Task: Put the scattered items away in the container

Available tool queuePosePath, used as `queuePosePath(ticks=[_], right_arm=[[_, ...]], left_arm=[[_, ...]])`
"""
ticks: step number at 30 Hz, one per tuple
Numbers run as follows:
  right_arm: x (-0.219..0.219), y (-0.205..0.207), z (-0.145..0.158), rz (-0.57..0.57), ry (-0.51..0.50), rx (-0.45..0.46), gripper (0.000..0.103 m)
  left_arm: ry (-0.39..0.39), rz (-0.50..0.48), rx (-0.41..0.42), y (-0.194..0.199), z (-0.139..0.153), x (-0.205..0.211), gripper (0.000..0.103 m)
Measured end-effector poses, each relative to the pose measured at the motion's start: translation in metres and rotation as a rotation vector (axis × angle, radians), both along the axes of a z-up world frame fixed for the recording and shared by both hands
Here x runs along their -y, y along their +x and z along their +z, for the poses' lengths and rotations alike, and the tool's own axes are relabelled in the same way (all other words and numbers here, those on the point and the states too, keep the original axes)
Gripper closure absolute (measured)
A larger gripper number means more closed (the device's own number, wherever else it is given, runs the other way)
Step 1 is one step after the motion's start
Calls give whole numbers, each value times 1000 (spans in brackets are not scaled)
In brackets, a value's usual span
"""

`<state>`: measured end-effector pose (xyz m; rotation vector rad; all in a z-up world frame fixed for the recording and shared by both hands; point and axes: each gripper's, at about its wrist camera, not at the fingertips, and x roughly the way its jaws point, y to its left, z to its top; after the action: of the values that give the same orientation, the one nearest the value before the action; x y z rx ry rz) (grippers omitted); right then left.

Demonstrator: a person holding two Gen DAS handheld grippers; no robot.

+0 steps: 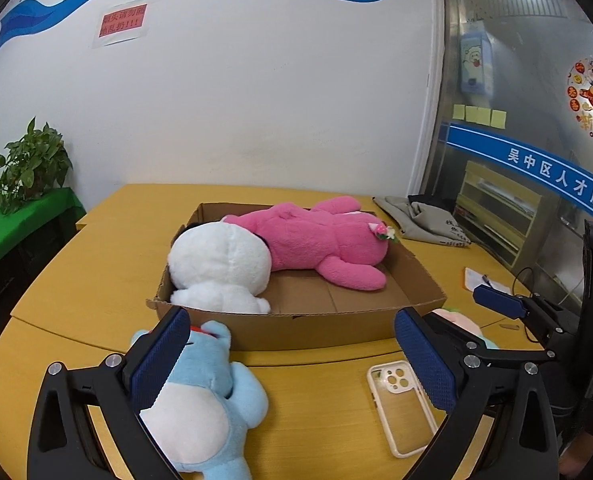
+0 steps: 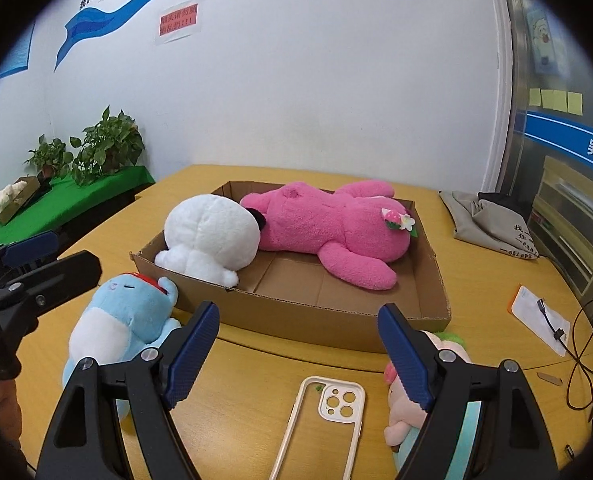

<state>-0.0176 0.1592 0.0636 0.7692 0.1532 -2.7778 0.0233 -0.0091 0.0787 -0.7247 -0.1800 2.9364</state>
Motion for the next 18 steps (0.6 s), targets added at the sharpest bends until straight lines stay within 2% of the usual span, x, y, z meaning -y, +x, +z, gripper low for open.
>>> queuePosePath(ticks=[6, 18], right_arm=[[-1, 2, -1, -12, -8, -1, 21], [-4, 2, -5, -23, 16, 27, 21]], left_arm=[[-17, -15, 6, 0, -2, -4, 0], [0, -8, 35, -2, -13, 0, 0]])
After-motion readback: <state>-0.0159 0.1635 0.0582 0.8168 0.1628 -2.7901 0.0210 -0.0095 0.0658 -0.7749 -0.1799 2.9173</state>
